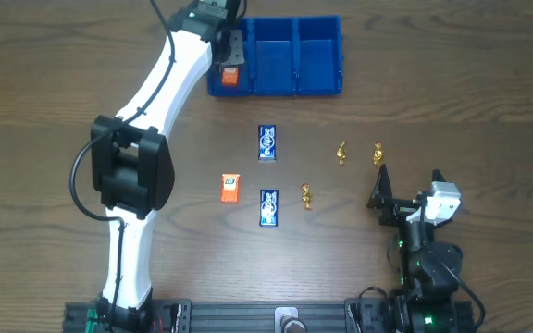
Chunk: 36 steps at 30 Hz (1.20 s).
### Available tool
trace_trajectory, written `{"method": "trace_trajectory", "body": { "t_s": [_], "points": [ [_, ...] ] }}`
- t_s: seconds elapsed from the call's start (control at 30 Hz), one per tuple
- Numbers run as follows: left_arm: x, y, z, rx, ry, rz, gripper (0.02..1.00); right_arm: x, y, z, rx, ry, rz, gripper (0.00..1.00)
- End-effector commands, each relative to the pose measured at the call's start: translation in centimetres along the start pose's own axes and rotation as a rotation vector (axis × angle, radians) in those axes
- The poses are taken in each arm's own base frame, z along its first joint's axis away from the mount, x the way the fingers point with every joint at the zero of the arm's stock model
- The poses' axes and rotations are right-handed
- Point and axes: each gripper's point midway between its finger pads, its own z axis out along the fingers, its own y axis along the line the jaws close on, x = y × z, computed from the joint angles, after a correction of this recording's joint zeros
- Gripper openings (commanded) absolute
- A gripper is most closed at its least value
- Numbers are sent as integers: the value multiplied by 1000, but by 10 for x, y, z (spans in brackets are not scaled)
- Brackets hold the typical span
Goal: Sort Candies Into Trays
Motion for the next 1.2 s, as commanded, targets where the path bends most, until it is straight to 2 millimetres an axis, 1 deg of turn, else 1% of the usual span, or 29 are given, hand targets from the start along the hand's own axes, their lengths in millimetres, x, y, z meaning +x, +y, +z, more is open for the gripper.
{"method": "trace_trajectory", "body": {
  "t_s": [0.03,0.2,0.27,0.3,0.33,0.37,0.4,0.43,0.53,0.6,0.63,0.67,0.7,0.73,0.77,0.83,0.87,0.9,0.93,0.97,1.07,1.1,1.2],
  "points": [
    [-15,-6,-10,27,-48,-7,279,0,-2,0,5,-1,-3,998],
    [-17,-6,-11,31,-56,-3,288,0,-2,0,5,-1,-3,998],
    [-18,-7,-11,33,-62,7,336,0,-2,0,5,-1,-3,998],
    [-19,-8,-11,35,-66,18,432,0,-2,0,5,-1,-3,998],
    [-20,-10,-11,37,-71,29,606,0,-2,0,5,-1,-3,998],
    [-21,-13,-13,40,-78,56,831,0,-2,0,5,-1,-3,998],
    [-22,-15,-19,42,-87,76,941,0,-2,0,5,-1,-3,998],
    [-25,-20,-31,44,-108,88,996,0,-2,0,5,-1,-3,998],
    [-30,-25,-76,47,-183,90,998,0,-2,0,5,-1,-3,996],
    [-23,-25,-120,74,-246,67,998,0,-2,0,5,-1,-3,998],
    [-13,-23,-139,93,-265,51,998,0,-2,0,5,-1,-3,998],
    [2,-20,-155,107,-273,42,998,0,-2,0,5,-1,-3,998],
    [16,-18,-165,118,-274,41,1000,0,-2,0,5,-1,-3,998],
    [35,-16,-173,128,-268,48,1000,0,-2,0,5,-1,-3,998],
    [57,-13,-177,134,-250,52,996,0,-2,0,5,-1,-3,998],
    [105,-8,-169,132,-185,59,980,0,-2,0,5,-1,-3,998],
    [122,-6,-163,126,-157,64,976,0,-2,0,5,-1,-3,998],
    [140,-4,-155,118,-125,67,972,0,-2,0,5,-1,-3,998],
    [167,0,-141,102,-73,65,965,0,-2,0,5,-1,-3,998],
    [188,4,-130,87,-28,63,954,0,-2,0,5,-1,-3,998],
    [234,12,-107,59,67,48,930,0,-2,0,5,-1,-3,998],
    [255,15,-96,61,104,41,925,0,-2,0,5,-1,-3,998],
    [280,13,-80,94,131,35,912,0,-2,0,5,-1,-3,998]
  ]
}}
